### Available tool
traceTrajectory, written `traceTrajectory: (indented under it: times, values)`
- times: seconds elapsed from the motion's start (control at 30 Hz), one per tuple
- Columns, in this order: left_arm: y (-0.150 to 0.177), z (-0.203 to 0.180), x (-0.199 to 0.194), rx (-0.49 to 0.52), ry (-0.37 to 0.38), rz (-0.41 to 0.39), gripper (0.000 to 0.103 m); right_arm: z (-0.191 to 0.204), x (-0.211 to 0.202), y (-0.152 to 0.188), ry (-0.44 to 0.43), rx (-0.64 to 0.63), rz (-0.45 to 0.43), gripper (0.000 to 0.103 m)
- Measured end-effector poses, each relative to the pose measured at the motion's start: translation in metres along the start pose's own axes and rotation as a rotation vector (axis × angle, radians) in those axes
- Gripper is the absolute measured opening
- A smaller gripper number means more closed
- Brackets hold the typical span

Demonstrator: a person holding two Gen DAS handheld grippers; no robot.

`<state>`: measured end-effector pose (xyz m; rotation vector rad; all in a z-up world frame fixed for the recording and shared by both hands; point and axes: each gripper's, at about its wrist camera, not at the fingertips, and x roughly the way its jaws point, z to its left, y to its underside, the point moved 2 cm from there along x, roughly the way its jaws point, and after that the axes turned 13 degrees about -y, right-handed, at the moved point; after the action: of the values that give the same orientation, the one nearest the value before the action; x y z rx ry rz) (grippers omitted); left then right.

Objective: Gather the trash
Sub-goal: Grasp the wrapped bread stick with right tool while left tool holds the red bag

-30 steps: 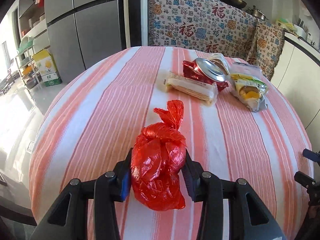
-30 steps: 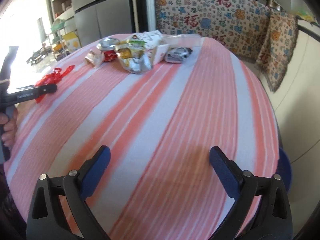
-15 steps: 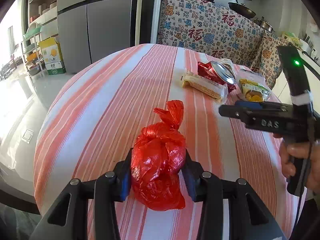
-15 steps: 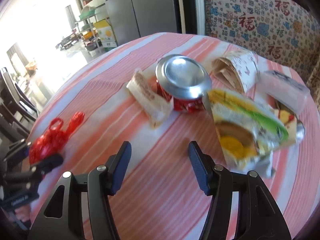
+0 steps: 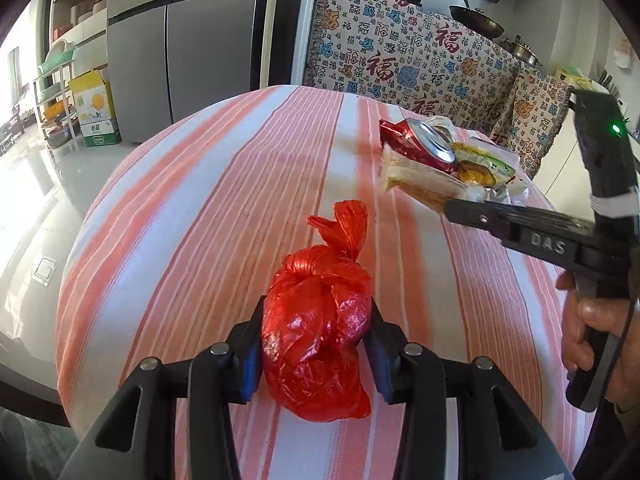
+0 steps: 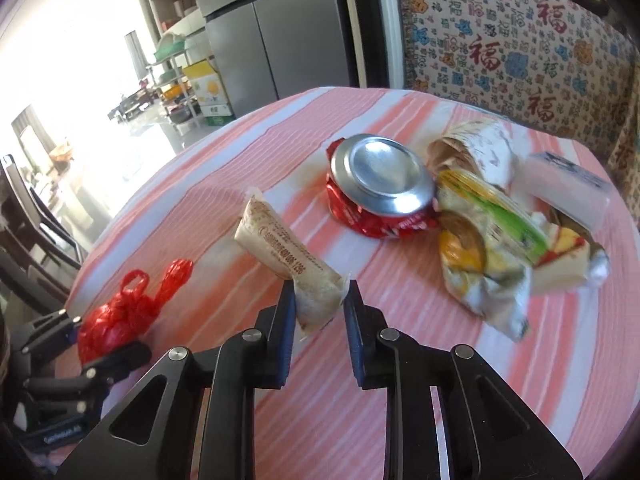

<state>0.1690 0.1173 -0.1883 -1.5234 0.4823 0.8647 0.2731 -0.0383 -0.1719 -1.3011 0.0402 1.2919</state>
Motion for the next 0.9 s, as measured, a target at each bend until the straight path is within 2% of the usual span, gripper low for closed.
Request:
traceTrajectory:
  times: [0.1,0.23,0.3,0.4,0.5,0.57,0.63,0.7,0.77,0.9]
  values:
    - [0.001,-0.015,-0.002,0.013,0.022,0.002,0.044,-0.025,-0.045,0.028,0.087,0.06,-0.047,0.023]
    - [0.0,-0.05,-0.004,0.045,0.062,0.002,0.044,-0.062,-0.094,0.063,0.282,0.13,-0.096,0.023]
    - [-0.002,-0.07,-0.004,0.069,0.073,0.002,0.044,-0.075,-0.103,0.078,0.338,0.153,-0.081,0.023]
    - [-0.003,-0.095,0.001,0.102,0.064,-0.004,0.045,-0.072,-0.104,0.098,0.307,0.16,-0.068,0.025]
    - [-0.005,-0.101,0.007,0.103,0.041,0.007,0.046,-0.047,-0.102,0.108,0.239,0.106,-0.073,0.037]
    - [-0.006,-0.102,0.009,0.115,0.035,0.012,0.048,-0.037,-0.097,0.108,0.208,0.07,-0.056,0.062]
    - [-0.003,-0.105,0.008,0.147,0.02,0.009,0.049,-0.034,-0.09,0.108,0.204,0.055,-0.026,0.072]
    - [-0.002,-0.11,0.008,0.187,-0.003,0.002,0.05,-0.037,-0.088,0.108,0.196,0.064,-0.024,0.073]
    - [0.001,-0.112,0.008,0.203,-0.013,0.005,0.064,-0.038,-0.088,0.109,0.187,0.072,-0.025,0.077]
    - [0.002,-0.113,0.01,0.211,-0.027,0.006,0.067,-0.034,-0.083,0.11,0.208,0.041,0.002,0.082]
